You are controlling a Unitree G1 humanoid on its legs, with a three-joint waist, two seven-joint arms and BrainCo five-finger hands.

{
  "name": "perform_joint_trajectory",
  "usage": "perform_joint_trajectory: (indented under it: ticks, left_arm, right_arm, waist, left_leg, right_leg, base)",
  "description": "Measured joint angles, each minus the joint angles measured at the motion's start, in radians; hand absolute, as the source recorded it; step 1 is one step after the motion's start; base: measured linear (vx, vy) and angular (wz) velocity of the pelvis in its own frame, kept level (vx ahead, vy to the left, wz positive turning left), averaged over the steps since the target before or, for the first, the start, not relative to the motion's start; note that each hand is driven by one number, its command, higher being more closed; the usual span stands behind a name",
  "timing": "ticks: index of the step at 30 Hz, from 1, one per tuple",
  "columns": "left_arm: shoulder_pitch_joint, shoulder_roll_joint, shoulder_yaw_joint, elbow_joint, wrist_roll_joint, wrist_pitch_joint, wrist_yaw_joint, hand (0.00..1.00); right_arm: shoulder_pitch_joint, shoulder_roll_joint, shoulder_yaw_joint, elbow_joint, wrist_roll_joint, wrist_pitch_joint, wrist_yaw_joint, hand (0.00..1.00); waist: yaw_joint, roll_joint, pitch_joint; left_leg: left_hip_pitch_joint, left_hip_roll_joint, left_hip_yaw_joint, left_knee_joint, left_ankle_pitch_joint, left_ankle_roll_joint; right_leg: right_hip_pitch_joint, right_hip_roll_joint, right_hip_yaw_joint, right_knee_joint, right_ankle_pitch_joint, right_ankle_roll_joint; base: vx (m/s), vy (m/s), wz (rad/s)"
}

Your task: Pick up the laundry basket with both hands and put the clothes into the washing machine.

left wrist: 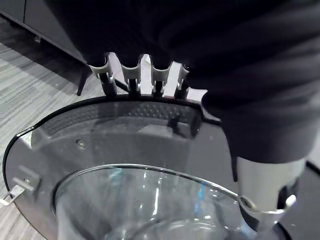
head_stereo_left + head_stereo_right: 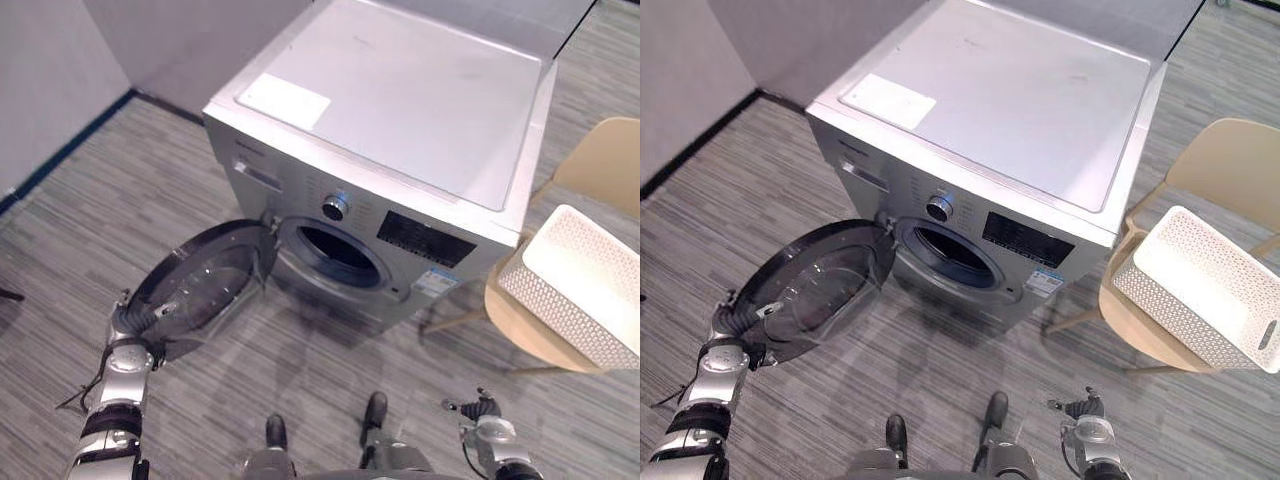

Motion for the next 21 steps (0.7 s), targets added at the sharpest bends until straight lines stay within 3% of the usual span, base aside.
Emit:
perform_joint_trajectory:
  ticks: [5,10,15,16,21]
  left_arm:
    - [-0.010,-0.044,-0.084,-0.054,0.022,-0.008,0.003,0.00]
    - [0.098,-0.136,-0.201,-0.266,0.056,-0.035,-0.004,0.00]
    - [0.209,-0.251,-0.345,-0.343,0.056,-0.033,-0.089,0.00]
    - [0.212,-0.292,-0.379,-0.344,0.056,-0.033,-0.114,0.00]
    - [0.186,-0.354,-0.492,-0.332,0.053,-0.031,-0.169,0.00]
  right_arm:
    - [0.003,0.008,0.010,-0.046,0.000,-0.003,-0.002,0.00]
    - [0.005,0.032,0.006,-0.056,0.000,-0.002,-0.002,0.00]
    - [0.007,0.051,0.005,-0.046,-0.003,0.002,-0.003,0.00]
    - [0.006,0.053,0.006,-0.045,-0.012,0.002,-0.003,0.00]
    - [0.004,0.051,0.027,-0.046,-0.043,0.003,-0.003,0.00]
  waist:
    - [0.021,0.004,0.011]
    - [0.027,0.005,0.010]
    - [0.020,0.012,0.006]
    - [0.015,0.019,-0.001]
    - [-0.050,0.055,-0.014]
  left_leg:
    - [-0.029,0.003,0.002,0.060,-0.034,0.008]
    - [-0.028,-0.020,-0.012,0.072,-0.037,0.013]
    - [0.043,-0.028,-0.005,0.062,-0.040,0.018]
    - [0.060,-0.027,0.002,0.058,-0.040,0.018]
    - [0.106,-0.025,0.041,0.040,-0.040,0.017]
  right_leg:
    - [-0.005,-0.007,0.001,0.010,0.003,0.004]
    - [0.005,-0.030,0.000,0.011,0.010,0.015]
    - [0.062,-0.033,0.017,0.007,0.007,0.029]
    - [0.074,-0.032,0.025,0.007,0.006,0.031]
    - [0.084,-0.022,0.072,0.008,0.009,0.033]
  base:
    - [-0.01,0.003,0.01]
    - [-0.04,0.048,0.06]
    - [-0.02,0.032,-0.08]
    - [-0.02,0.013,-0.14]
    - [-0.01,0.001,-0.27]
